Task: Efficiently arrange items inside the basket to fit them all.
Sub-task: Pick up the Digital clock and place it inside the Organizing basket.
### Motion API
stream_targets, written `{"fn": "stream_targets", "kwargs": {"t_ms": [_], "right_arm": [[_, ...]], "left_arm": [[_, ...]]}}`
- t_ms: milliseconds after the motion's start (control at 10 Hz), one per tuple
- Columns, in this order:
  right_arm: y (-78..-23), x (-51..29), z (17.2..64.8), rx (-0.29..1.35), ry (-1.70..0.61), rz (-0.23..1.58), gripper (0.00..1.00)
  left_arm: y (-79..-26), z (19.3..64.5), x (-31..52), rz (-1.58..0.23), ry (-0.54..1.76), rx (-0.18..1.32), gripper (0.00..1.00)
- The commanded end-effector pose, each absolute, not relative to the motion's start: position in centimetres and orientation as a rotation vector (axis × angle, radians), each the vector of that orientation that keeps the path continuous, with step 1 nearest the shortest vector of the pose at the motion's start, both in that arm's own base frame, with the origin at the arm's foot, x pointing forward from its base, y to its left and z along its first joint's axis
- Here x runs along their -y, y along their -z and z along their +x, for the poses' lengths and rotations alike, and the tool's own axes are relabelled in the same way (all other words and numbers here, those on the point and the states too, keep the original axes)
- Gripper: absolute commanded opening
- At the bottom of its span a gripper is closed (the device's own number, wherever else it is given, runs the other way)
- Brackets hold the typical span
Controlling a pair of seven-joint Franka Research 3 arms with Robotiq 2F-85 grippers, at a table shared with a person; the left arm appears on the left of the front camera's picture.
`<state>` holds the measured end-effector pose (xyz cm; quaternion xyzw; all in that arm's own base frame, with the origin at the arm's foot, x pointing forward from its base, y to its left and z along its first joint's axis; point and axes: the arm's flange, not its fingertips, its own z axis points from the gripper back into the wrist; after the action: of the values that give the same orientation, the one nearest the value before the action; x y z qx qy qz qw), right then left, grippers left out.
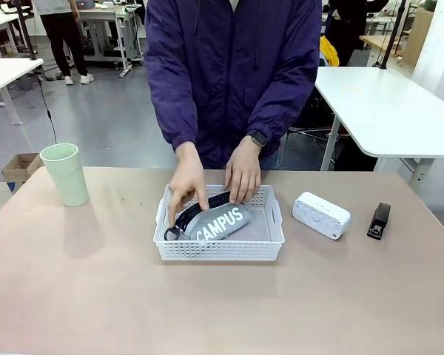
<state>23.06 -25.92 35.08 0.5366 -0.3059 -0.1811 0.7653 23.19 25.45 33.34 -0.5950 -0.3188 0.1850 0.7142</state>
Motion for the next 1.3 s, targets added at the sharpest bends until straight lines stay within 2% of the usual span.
{"fn": "stream_targets", "kwargs": {"t_ms": [0, 1200], "right_arm": [[-35.79, 26.36, 22.19, 0.688, 0.364, 1.151, 1.0], [-35.79, 26.36, 22.19, 0.688, 0.364, 1.151, 1.0]], "left_arm": [[-33.86, 21.57, -26.24, -1.315, -0.395, 0.724, 1.0], [-33.86, 21.57, -26.24, -1.315, -0.395, 0.724, 1.0]]}}
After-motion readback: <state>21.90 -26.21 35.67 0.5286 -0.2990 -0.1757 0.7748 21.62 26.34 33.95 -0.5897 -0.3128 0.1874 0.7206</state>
